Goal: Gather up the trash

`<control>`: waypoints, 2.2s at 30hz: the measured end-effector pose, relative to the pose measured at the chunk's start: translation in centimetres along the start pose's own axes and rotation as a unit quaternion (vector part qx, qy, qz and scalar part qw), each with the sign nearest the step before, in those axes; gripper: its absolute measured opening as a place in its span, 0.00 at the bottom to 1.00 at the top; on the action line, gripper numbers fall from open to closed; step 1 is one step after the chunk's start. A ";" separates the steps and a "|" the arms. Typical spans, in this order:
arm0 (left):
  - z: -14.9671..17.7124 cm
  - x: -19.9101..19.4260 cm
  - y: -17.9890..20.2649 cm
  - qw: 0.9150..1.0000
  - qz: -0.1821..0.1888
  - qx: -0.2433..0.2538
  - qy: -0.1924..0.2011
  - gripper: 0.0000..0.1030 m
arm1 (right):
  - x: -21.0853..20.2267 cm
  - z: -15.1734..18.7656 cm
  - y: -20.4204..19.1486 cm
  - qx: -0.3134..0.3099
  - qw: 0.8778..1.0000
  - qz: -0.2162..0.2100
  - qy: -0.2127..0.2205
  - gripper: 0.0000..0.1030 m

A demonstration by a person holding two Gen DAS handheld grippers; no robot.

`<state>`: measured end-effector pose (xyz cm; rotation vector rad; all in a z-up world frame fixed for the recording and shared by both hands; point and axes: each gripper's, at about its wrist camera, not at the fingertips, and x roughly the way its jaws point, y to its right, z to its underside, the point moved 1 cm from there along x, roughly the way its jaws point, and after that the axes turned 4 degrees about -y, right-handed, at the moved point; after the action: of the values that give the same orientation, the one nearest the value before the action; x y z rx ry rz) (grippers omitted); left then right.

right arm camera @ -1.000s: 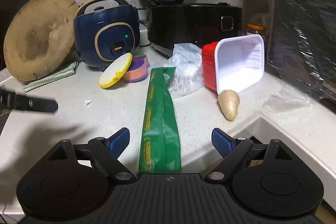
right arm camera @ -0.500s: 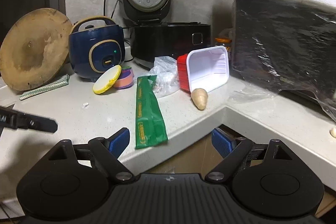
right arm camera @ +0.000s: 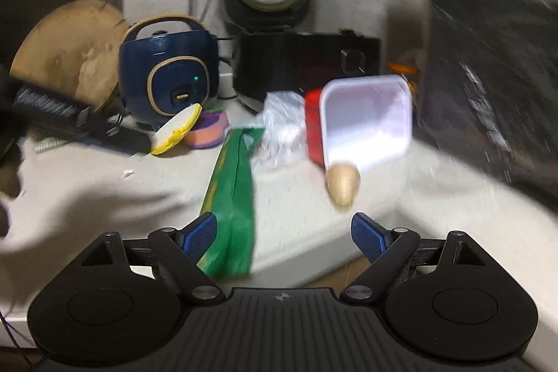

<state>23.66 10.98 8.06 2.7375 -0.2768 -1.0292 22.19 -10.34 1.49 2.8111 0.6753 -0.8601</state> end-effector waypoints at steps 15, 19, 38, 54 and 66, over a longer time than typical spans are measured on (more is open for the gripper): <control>1.5 7.0 5.0 0.982 -0.135 0.043 -0.126 0.35 | -3.3 -5.0 5.5 0.121 0.984 0.052 -0.124 0.80; 3.0 5.6 3.4 0.977 -0.171 0.035 -0.123 0.36 | -3.8 -4.5 5.9 0.124 0.982 0.055 -0.135 0.80; -0.1 5.7 1.8 0.974 -0.196 0.031 -0.111 0.33 | -2.9 -1.3 6.3 0.153 0.973 0.034 -0.171 0.80; 1.7 7.0 0.6 0.984 -0.134 -0.007 -0.121 0.33 | -1.9 -1.0 5.8 0.126 0.975 0.035 -0.180 0.80; 0.6 4.6 -2.1 0.982 -0.040 -0.165 -0.084 0.33 | -0.7 -0.7 3.9 0.085 0.978 0.017 -0.188 0.80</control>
<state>26.88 11.80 4.24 2.3857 -0.0160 -1.2085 23.78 -13.92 2.45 2.6690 0.5158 -1.4544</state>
